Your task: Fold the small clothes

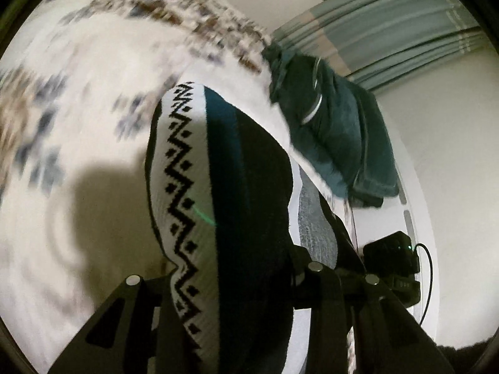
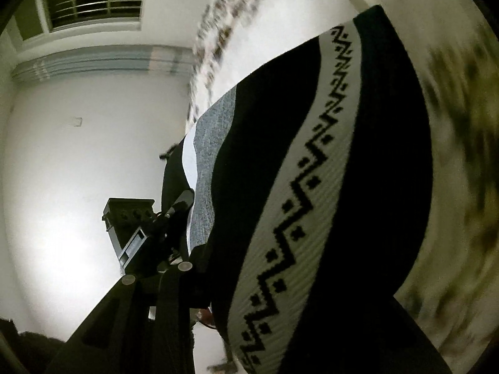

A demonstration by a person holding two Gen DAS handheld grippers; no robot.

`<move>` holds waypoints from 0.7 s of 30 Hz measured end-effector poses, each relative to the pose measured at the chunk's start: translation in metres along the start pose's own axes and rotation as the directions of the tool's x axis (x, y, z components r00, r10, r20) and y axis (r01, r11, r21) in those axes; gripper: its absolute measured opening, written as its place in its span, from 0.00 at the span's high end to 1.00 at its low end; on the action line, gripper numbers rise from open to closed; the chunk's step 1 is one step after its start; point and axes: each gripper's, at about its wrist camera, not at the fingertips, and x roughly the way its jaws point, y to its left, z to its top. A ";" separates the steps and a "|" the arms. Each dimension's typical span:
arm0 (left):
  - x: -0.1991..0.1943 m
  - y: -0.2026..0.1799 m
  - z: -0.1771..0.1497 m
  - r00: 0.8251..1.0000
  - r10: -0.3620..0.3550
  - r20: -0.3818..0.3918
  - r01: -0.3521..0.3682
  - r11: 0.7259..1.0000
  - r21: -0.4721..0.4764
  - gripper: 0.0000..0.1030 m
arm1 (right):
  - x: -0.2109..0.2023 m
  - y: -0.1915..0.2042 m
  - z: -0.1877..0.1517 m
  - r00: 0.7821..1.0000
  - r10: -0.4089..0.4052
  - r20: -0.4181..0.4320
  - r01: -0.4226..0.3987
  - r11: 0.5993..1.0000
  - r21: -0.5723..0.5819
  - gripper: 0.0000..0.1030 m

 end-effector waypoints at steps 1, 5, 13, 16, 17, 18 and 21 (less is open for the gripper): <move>0.008 -0.002 0.016 1.000 -0.006 0.008 0.006 1.000 0.008 0.73 | -0.003 0.003 0.019 1.000 -0.004 0.015 0.004 1.000 -0.013 0.67; 0.050 0.001 0.088 1.000 -0.012 0.023 0.011 0.999 0.042 0.73 | -0.001 0.002 0.108 0.997 -0.030 0.069 0.034 0.998 -0.047 0.67; 0.139 0.052 0.161 0.993 0.070 -0.098 -0.067 0.997 0.038 0.64 | 0.041 -0.031 0.208 0.980 -0.194 0.038 0.196 0.978 -0.074 0.64; 0.137 0.061 0.161 0.990 0.076 -0.123 -0.074 0.997 0.020 0.51 | 0.064 -0.013 0.215 0.968 -0.248 0.036 0.250 0.966 -0.067 0.52; 0.133 0.061 0.159 0.989 0.082 -0.126 -0.080 0.997 0.025 0.49 | 0.072 -0.006 0.216 0.959 -0.279 0.039 0.281 0.957 -0.070 0.43; 0.130 0.059 0.158 0.986 0.109 -0.127 -0.104 0.994 0.041 0.41 | 0.068 -0.006 0.209 0.945 -0.324 0.039 0.326 0.943 -0.061 0.39; 0.114 0.052 0.148 0.973 0.205 -0.109 -0.194 0.976 0.101 0.34 | 0.059 -0.001 0.190 0.892 -0.448 0.070 0.452 0.889 -0.078 0.34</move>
